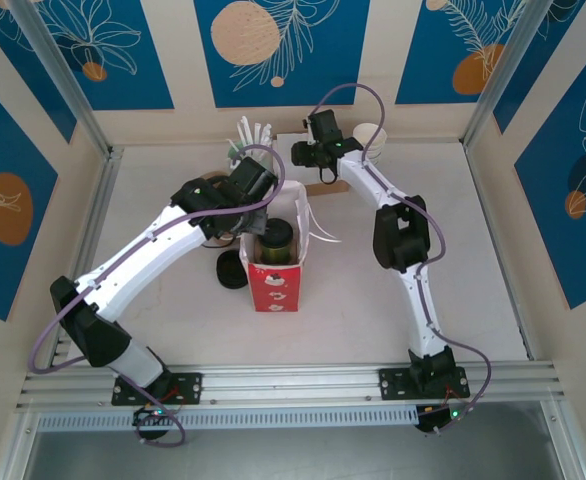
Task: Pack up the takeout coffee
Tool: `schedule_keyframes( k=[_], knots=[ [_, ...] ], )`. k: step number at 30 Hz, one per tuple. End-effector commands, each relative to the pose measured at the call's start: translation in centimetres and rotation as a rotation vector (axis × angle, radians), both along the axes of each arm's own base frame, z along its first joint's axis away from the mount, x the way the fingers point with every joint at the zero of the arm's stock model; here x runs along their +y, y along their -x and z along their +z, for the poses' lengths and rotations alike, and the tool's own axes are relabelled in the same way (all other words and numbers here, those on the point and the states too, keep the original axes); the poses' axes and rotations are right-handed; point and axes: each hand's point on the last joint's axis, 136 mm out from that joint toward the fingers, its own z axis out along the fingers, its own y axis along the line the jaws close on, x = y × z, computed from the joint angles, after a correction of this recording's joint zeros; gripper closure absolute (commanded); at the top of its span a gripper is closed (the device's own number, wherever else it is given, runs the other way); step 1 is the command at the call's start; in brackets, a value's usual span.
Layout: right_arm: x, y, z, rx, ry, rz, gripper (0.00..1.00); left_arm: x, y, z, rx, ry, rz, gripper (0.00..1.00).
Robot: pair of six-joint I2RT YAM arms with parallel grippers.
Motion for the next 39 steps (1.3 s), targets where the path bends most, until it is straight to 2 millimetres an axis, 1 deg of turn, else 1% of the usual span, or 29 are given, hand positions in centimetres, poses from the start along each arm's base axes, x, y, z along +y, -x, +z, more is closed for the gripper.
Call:
schedule_keyframes(
  k=[1, 6, 8, 10, 14, 21, 28, 31, 34, 39],
  knots=[
    [-1.1, -1.0, -0.9, 0.002, 0.074, -0.014, 0.48, 0.1, 0.2, 0.7, -0.006, 0.049, 0.005, 0.85],
    [-1.5, -2.2, -2.3, -0.014, 0.137, -0.012, 0.42, 0.1, 0.3, 1.0, -0.016, 0.058, 0.002, 0.72],
    [-1.5, -2.6, -2.7, -0.023, 0.149, -0.007, 0.4, 0.1, 0.3, 1.1, -0.02, 0.066, -0.001, 0.68],
    [-1.6, -3.1, -3.1, -0.031, 0.155, -0.004, 0.36, -0.1, 0.4, 1.1, -0.019, 0.081, -0.007, 0.67],
    [-2.1, -3.9, -4.3, -0.031, 0.162, 0.002, 0.32, -0.4, 0.6, 1.6, -0.035, 0.121, -0.019, 0.65],
    [-2.4, -4.8, -5.5, -0.045, 0.176, 0.022, 0.3, -0.1, 0.6, 2.1, -0.058, 0.125, -0.021, 0.62],
    [-2.5, -5.0, -6.2, -0.041, 0.17, 0.017, 0.32, 0.1, 0.6, 2.5, -0.073, 0.12, -0.022, 0.6],
    [-2.5, -5.0, -6.8, -0.03, 0.165, 0.022, 0.34, 0.2, 0.6, 2.6, -0.074, 0.122, -0.022, 0.6],
    [-2.5, -4.9, -6.8, -0.029, 0.165, 0.026, 0.38, 0.2, 0.7, 2.7, -0.076, 0.122, -0.021, 0.6],
    [-2.2, -4.9, -6.5, -0.029, 0.145, 0.035, 0.53, 0.2, 0.7, 2.8, -0.078, 0.123, -0.025, 0.59]
  ],
)
